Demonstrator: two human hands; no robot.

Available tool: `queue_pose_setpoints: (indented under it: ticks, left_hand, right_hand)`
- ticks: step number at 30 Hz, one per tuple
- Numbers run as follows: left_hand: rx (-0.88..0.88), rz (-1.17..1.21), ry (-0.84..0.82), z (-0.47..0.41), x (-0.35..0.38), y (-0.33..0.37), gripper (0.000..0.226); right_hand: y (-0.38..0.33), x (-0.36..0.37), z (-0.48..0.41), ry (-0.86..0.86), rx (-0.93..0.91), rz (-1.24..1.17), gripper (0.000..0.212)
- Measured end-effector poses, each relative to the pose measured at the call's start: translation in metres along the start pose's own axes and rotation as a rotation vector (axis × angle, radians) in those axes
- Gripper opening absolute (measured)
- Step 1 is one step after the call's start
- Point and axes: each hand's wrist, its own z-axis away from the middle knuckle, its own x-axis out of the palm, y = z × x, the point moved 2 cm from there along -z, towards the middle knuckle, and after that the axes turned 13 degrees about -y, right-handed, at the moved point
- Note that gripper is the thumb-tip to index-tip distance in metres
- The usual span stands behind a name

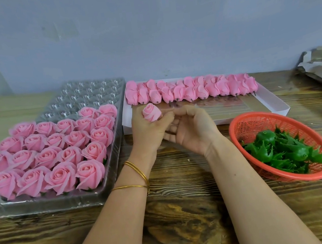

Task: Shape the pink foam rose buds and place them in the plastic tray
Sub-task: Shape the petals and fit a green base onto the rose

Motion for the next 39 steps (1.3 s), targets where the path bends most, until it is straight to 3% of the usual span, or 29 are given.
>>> queue_pose_setpoints:
  ticks: [4, 8, 13, 19, 22, 26, 34, 39]
  left_hand:
    - [0.001, 0.098, -0.017, 0.001, 0.002, 0.004, 0.048]
    - [-0.050, 0.117, -0.011, 0.002, 0.004, 0.002, 0.027]
    - [-0.045, 0.124, -0.058, 0.002, 0.002, 0.002, 0.038]
    - [-0.062, 0.094, -0.140, 0.001, 0.001, 0.003, 0.019]
    - [-0.072, 0.073, -0.154, 0.001, 0.000, 0.005, 0.025]
    - [-0.016, 0.015, -0.210, 0.000, -0.001, 0.011, 0.011]
    - [-0.007, -0.074, -0.048, 0.000, -0.003, 0.005, 0.057]
    - [0.037, -0.140, -0.036, 0.000, -0.004, 0.010, 0.062]
  right_hand:
    - [0.002, 0.000, 0.003, -0.111, 0.051, 0.024, 0.035]
    - [0.007, 0.005, 0.004, -0.191, 0.057, 0.145, 0.041]
    - [0.009, 0.004, 0.004, -0.201, 0.040, 0.139, 0.039]
    - [0.009, 0.004, 0.005, -0.183, 0.016, 0.143, 0.027]
    - [0.008, 0.003, 0.005, -0.172, 0.008, 0.179, 0.028]
    - [0.009, 0.002, 0.004, -0.170, -0.022, 0.192, 0.032]
    - [0.010, 0.003, 0.001, -0.110, -0.137, 0.282, 0.030]
    - [0.004, 0.000, 0.002, -0.001, -0.280, 0.580, 0.027]
